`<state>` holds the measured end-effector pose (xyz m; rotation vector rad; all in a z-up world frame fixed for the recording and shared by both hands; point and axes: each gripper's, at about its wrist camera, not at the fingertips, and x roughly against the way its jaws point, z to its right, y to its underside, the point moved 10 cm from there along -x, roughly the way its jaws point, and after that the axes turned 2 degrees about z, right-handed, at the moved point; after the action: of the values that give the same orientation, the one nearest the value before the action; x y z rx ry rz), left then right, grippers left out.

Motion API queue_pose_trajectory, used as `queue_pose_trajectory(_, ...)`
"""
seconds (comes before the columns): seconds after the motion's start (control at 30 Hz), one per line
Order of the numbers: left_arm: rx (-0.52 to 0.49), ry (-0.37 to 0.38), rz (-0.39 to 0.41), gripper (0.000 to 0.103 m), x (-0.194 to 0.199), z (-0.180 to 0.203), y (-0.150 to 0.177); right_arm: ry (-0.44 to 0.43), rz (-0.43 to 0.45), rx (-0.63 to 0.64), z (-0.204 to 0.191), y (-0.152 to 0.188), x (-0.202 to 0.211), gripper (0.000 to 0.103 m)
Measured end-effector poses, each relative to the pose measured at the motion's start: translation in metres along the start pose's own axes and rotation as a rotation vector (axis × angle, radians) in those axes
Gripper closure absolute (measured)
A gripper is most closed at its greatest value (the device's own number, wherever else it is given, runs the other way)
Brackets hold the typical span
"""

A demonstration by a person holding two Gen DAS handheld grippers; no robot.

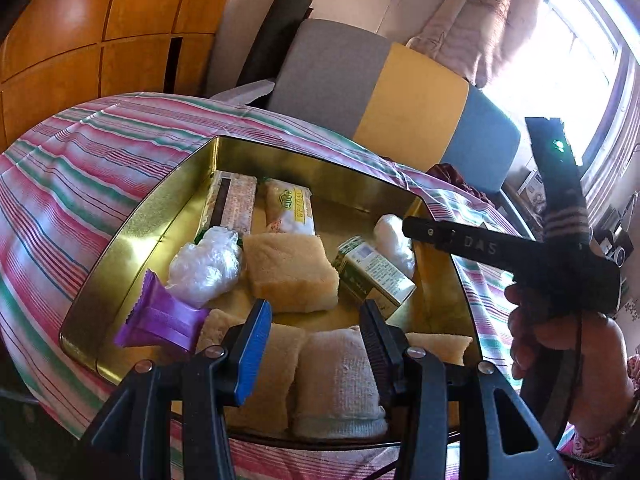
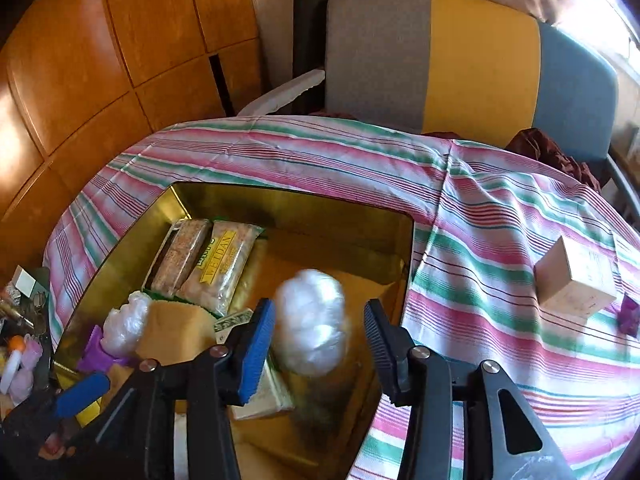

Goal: Organize objects
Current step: 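Open the left tool to drop the green box while the right tool releases the bundle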

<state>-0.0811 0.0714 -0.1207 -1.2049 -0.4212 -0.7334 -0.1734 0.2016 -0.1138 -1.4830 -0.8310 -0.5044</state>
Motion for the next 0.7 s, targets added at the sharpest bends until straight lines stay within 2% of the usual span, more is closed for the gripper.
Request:
queue_pose_trajectory(0.27, -0.01, 0.002, -0.002, 0.057, 0.002, 0.005, 0.002, 0.006, 0.016, 0.057, -0.007, 0.008, 0.014, 0.053)
queue_pose_trajectory(0.7, -0.024, 0.036, -0.013, 0.057, 0.004, 0.016, 0.007, 0.048, 0.035, 0.069, -0.007, 0.016, 0.041, 0.052)
